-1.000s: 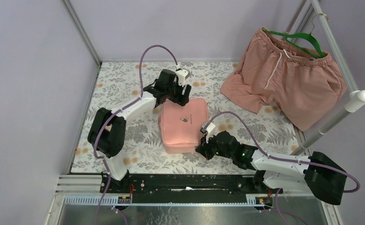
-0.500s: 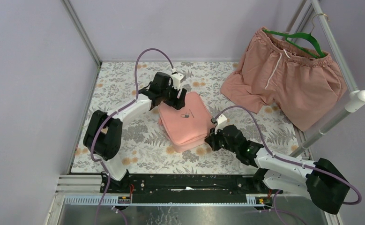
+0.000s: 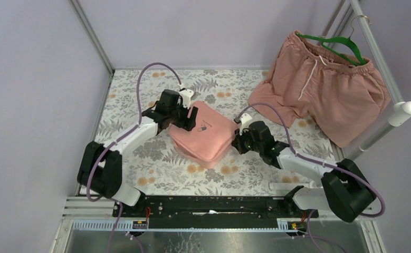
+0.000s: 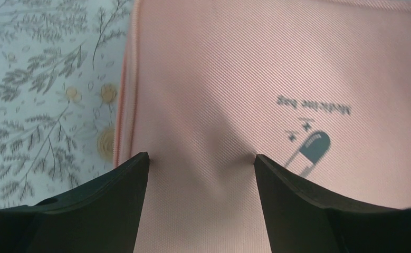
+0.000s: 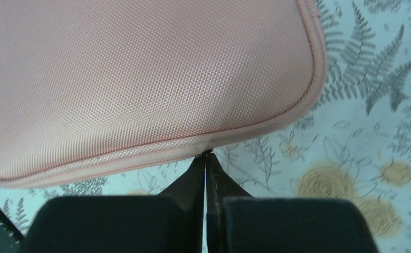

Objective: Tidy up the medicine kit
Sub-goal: Zip the medicine box at the center of the board.

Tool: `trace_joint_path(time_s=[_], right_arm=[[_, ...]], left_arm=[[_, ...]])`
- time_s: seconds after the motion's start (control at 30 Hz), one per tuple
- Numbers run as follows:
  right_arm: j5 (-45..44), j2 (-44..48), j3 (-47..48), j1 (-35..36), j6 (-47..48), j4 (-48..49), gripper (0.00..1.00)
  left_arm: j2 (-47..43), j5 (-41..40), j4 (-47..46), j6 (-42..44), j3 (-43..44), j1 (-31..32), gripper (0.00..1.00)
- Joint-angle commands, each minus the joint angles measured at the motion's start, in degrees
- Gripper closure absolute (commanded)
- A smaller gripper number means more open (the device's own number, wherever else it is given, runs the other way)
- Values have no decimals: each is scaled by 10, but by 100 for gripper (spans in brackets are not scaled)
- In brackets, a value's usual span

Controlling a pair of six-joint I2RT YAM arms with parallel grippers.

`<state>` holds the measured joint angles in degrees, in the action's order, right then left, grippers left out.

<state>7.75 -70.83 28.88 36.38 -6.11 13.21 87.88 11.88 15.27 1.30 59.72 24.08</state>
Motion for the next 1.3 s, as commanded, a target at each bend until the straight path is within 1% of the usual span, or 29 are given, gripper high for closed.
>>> trace_joint_path(time_s=[0.0, 0.07, 0.13, 0.23, 0.33, 0.43, 0.57, 0.63, 0.73, 0.83, 0.97, 1.2, 1.27], right_arm=[[70, -55, 70, -28, 74, 48, 99], [98, -87, 93, -40, 92, 53, 99], [129, -109, 118, -47, 116, 53, 99], [169, -132, 144, -52, 149, 36, 98], [191, -143, 161, -54, 165, 16, 98], [206, -147, 163, -54, 165, 14, 98], [224, -152, 164, -55, 166, 12, 98], [225, -155, 170, -54, 170, 7, 98], [226, -160, 181, -55, 179, -7, 97], [227, -165, 187, -55, 181, -13, 97], [230, -170, 189, -56, 180, -15, 97], [234, -172, 187, -59, 181, -16, 97], [235, -172, 189, -61, 181, -17, 97]], left_arm=[[-54, -18, 61, -12, -35, 4, 20], [-75, -22, 74, -12, -41, 5, 20], [-106, -30, 77, -30, -51, 5, 20], [-164, -32, 65, -18, -72, 6, 20], [-253, -27, 14, 40, -125, 19, 20], [-343, 34, -17, 143, -186, 48, 21], [-416, 121, 3, 280, -240, 100, 21], [-435, 132, 7, 331, -253, 130, 21], [-432, 99, 7, 366, -262, 158, 21], [-407, 67, 16, 396, -263, 170, 23], [-374, 33, 32, 432, -263, 208, 30], [-329, 4, 26, 436, -264, 247, 47], [-322, -3, 22, 436, -265, 252, 49]])
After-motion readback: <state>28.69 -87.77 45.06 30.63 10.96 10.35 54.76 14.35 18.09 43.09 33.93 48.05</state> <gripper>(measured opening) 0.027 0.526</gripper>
